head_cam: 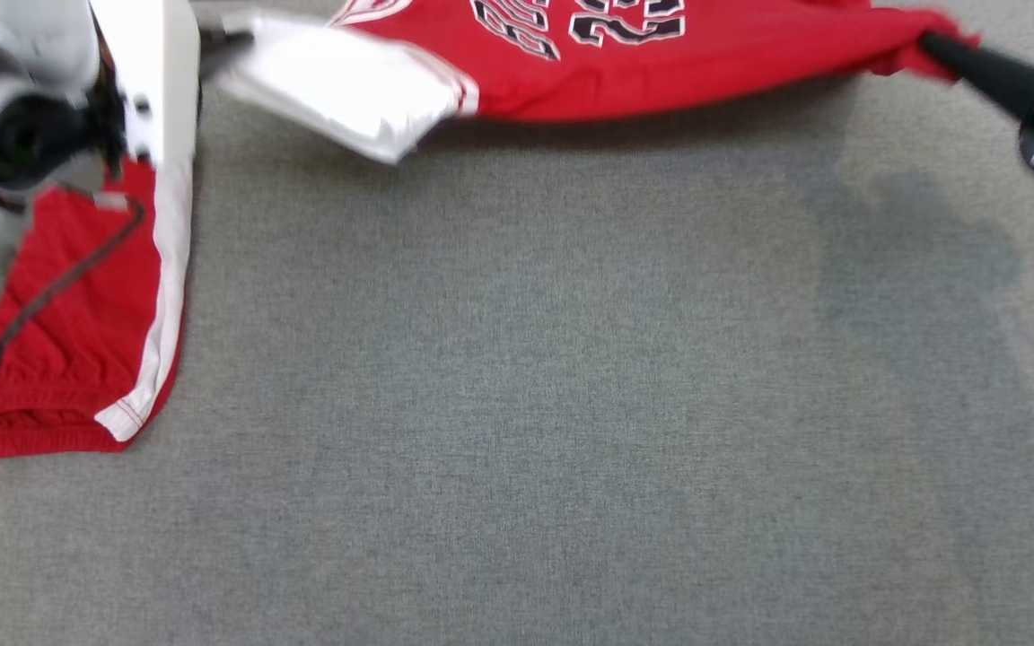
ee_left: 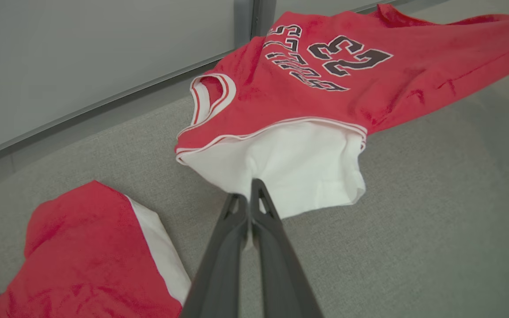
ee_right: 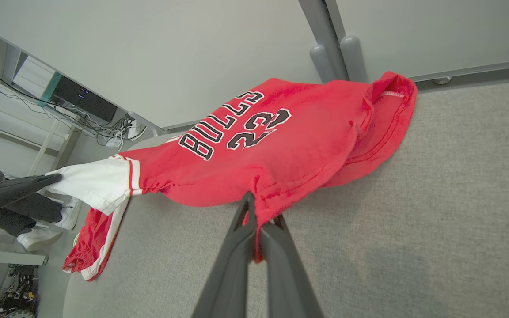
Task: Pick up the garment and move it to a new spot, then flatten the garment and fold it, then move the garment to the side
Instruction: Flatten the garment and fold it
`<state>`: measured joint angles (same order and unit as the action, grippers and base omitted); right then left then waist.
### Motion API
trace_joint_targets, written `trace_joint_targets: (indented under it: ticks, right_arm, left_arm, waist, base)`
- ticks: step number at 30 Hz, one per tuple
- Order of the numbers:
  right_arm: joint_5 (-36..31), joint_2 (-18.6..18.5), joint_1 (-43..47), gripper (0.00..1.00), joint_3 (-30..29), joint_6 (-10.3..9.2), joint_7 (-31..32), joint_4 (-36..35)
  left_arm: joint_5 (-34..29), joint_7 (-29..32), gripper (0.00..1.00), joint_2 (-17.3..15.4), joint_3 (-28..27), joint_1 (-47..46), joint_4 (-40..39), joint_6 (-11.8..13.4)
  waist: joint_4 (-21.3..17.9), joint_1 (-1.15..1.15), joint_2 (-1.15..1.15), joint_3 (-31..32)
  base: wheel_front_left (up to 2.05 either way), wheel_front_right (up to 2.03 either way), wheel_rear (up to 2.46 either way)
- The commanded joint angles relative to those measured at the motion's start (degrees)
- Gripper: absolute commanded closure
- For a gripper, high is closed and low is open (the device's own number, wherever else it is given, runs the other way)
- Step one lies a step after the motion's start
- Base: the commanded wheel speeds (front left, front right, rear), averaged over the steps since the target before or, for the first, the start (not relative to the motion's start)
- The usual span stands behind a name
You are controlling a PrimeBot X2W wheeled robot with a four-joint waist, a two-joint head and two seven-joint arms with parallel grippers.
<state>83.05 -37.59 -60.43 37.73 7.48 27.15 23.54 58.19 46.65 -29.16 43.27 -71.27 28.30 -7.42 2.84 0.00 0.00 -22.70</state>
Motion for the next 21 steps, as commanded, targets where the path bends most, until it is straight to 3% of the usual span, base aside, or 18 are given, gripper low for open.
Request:
trace_joint_targets:
  ticks: [1,11,21]
  right_arm:
    - [0.4,-0.4,1.6,1.0,0.5,0.03,0.1,-0.3]
    - [2.1,-4.2,15.3,1.0,7.0,0.03,1.1,-5.0]
    - [5.0,-10.5,27.6,1.0,10.6,0.02,3.2,-11.2]
  left_arm:
    - [0.6,0.2,1.0,-0.7,0.4,1.9,-0.5,0.0]
    - [6.9,6.4,1.0,-7.8,5.5,20.5,-12.1,0.2]
    - [15.8,11.5,1.0,-17.7,6.7,37.1,-31.5,6.8]
  waist:
    - [-0.4,0.0,0.0,2.3]
    - [-1.6,0.0,0.0,13.1]
    - [-2.2,0.0,0.0,20.7]
  base:
    - [0.0,0.0,0.0]
    - [0.0,0.0,0.0]
    - [0.0,0.0,0.0]
